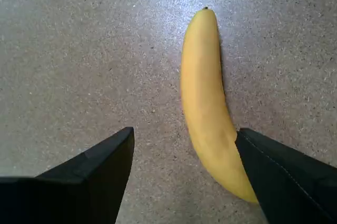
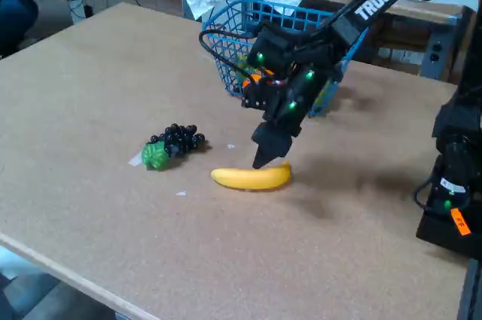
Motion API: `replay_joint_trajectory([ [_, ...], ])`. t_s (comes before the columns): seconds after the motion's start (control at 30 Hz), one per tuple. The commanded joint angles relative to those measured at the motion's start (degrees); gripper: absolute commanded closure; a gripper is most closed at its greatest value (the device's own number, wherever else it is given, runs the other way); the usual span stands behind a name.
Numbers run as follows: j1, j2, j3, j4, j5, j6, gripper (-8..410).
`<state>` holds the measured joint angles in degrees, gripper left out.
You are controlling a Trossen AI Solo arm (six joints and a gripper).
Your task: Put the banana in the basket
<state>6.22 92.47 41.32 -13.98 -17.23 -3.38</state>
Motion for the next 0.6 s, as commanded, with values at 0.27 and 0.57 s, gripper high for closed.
replay_joint_trajectory([
  [0.27, 0.02, 6.45, 1.81, 0.72, -0.02, -5.25, 133],
  [0.57, 0.04, 14.34, 10.73, -0.98, 0.2, -7.56, 133],
])
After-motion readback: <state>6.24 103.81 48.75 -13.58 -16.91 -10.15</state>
